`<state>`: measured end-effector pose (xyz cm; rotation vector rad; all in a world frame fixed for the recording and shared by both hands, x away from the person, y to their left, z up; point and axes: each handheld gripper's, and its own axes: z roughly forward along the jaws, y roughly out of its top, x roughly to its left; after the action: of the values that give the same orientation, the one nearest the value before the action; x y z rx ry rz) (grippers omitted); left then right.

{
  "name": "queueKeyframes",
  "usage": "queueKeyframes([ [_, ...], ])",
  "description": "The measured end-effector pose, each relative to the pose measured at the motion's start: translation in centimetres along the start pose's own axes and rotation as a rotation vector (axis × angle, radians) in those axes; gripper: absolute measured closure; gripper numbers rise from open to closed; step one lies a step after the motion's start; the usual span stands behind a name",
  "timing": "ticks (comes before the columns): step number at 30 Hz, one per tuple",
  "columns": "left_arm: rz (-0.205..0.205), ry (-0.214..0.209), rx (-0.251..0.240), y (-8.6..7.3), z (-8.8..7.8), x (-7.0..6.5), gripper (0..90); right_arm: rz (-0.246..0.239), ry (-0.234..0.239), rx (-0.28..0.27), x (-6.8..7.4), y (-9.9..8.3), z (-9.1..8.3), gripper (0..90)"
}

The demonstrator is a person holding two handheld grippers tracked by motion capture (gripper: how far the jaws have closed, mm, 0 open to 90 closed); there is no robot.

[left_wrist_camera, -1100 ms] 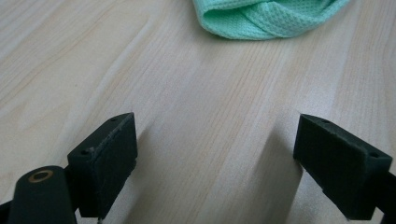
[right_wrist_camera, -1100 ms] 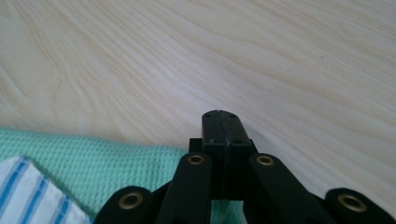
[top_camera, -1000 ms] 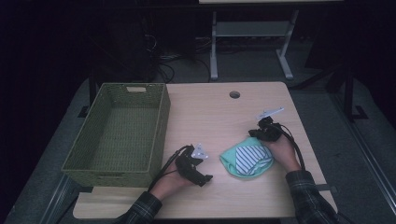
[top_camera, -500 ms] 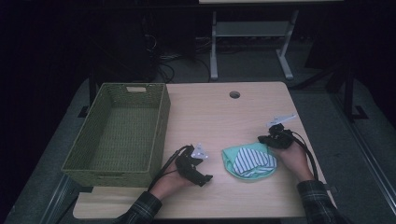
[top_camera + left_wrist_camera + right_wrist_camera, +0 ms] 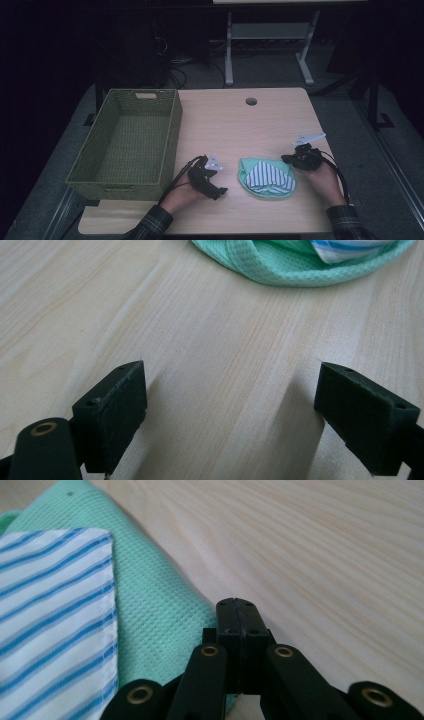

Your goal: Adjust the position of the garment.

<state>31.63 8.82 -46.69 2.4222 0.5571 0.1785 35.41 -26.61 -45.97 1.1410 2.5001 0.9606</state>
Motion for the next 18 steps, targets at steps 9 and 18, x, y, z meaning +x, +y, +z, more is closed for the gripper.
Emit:
queueKeyframes([
  [9, 0.0, 0.0, 0.0, 0.0, 0.0, 0.0, 12.7, -0.024, 0.019, -0.011, 1.4, -1.6, -1.7, 90.0],
  [18, 0.0, 0.001, 0.0, 0.0, 0.0, 0.0, 12.6, -0.031, 0.055, -0.013, 3.3, -3.4, -2.8, 90.0],
])
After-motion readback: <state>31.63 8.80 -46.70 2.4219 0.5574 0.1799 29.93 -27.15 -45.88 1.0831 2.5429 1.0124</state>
